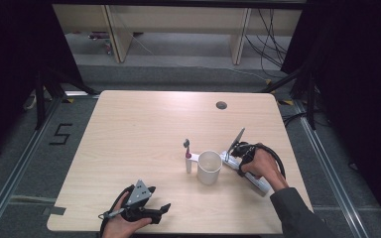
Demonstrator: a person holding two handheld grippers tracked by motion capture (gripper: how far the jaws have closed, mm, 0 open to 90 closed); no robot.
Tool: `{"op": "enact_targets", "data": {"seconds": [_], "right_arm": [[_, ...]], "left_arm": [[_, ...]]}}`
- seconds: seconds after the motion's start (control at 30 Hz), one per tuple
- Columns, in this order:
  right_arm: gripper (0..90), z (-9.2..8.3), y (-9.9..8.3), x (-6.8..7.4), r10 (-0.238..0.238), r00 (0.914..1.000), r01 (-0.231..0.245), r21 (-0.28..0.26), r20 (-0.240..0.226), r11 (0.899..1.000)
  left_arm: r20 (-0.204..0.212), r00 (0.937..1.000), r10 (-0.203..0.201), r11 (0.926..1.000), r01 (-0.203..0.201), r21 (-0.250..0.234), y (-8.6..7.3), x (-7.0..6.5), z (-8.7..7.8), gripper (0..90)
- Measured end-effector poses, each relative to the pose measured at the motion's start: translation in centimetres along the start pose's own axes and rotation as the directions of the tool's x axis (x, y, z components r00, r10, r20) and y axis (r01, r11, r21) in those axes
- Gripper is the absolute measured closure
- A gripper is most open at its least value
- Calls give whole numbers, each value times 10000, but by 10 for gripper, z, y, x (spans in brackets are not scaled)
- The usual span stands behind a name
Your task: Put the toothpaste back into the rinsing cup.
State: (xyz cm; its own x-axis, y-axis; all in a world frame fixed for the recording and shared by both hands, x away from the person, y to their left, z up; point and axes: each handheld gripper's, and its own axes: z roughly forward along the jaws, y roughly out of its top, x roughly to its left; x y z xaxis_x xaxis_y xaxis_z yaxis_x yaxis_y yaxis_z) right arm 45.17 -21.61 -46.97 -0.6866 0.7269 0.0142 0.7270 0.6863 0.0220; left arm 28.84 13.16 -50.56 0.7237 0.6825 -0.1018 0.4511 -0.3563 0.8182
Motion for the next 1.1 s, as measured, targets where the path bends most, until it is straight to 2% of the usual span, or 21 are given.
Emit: {"op": "enact_targets", "data": {"seconds": [0.07, 0.1, 0.13, 0.17, 0.3, 0.33, 0.4, 0.43, 0.47, 0.5, 0.53, 0.6, 0.73, 0.77, 0.83, 0.87, 0.93, 0.97, 1.0, 1.07, 1.1], "right_arm": [[766, -1, 0, 0, 58, 9999, -59, -91, -148, 9999], [766, -2, 0, -1, 1, 9999, -5, -213, -160, 9998], [766, -3, -1, -1, 72, 9999, -75, -235, -140, 9997], [766, -4, -1, -2, -113, 9999, 112, -342, -34, 9994], [767, -14, -4, -7, -8, 10000, 2, -797, -68, 9968], [767, -16, -6, -9, -236, 9997, 235, -995, 5, 9948], [767, -22, -9, -11, -251, 9997, 248, -1266, -3, 9916], [767, -25, -10, -13, -326, 9995, 325, -1513, 20, 9879], [766, -30, -12, -13, -143, 9999, 140, -1706, -7, 9852], [766, -34, -13, -13, -126, 9999, 124, -2008, 1, 9796], [766, -37, -14, -14, -75, 10000, 70, -2115, -15, 9774], [766, -47, -17, -14, -48, 10000, 32, -2713, -54, 9625], [766, -62, -22, -14, 361, 9991, -418, -3707, -221, 9278], [766, -64, -23, -14, 274, 9987, -418, -3943, -420, 9180], [767, -68, -24, -16, 230, 9981, -464, -4518, -571, 8909], [766, -69, -24, -13, 406, 9971, -658, -4643, -640, 8833], [766, -73, -25, -12, 242, 9984, -467, -4949, -517, 8677], [766, -75, -24, -11, 334, 9979, -566, -4985, -554, 8650], [767, -76, -24, -10, 504, 9973, -713, -5208, -543, 8507], [767, -80, -25, -9, 220, 9979, -526, -5732, -602, 8177], [766, -83, -25, -9, 201, 9976, -551, -5813, -665, 8118]], "left_arm": [[3, 10000, 27, 10000, -27, -13, 1, 0, 0, 221], [-71, 9998, 178, 9998, -177, 97, 1, 1, 0, 221], [-20, 10000, -23, 10000, 23, -55, 0, -1, 1, 221], [37, 9999, -93, 9999, 94, -125, 0, -2, 1, 221], [55, 10000, -72, 9999, 73, -118, 1, -1, 1, 221], [40, 10000, -81, 9999, 81, -85, 0, -1, 0, 221], [-56, 10000, 71, 10000, -71, 6, 0, 1, 0, 221], [3, 10000, 12, 10000, -12, 55, 1, 0, 0, 221], [37, 9999, -134, 9998, 135, -134, 1, -1, 1, 221], [-13, 10000, 15, 10000, -15, 87, 1, 0, -1, 221], [-27, 10000, 80, 9999, -80, 64, 1, 0, -1, 221], [-1, 9999, -115, 9999, 115, 14, 1, 0, 0, 221], [-107, 9999, 12, 10000, -12, -45, 1, 1, -1, 220], [-64, 9998, -172, 9998, 171, -143, 1, 0, -1, 220], [-67, 9998, -172, 9997, 170, -173, 1, 1, 0, 219], [-141, 9998, -153, 9998, 152, -96, 1, 1, -1, 219], [-108, 9998, -147, 9998, 146, -105, 1, 1, -1, 218], [-49, 9998, -167, 9997, 166, -151, 1, 1, -1, 219], [-65, 9997, -248, 9992, 246, -303, 1, 1, 0, 219], [-54, 9998, -168, 9997, 168, -165, 1, 1, 0, 219], [-52, 9998, -172, 9997, 171, -166, 1, 1, -1, 219]]}}
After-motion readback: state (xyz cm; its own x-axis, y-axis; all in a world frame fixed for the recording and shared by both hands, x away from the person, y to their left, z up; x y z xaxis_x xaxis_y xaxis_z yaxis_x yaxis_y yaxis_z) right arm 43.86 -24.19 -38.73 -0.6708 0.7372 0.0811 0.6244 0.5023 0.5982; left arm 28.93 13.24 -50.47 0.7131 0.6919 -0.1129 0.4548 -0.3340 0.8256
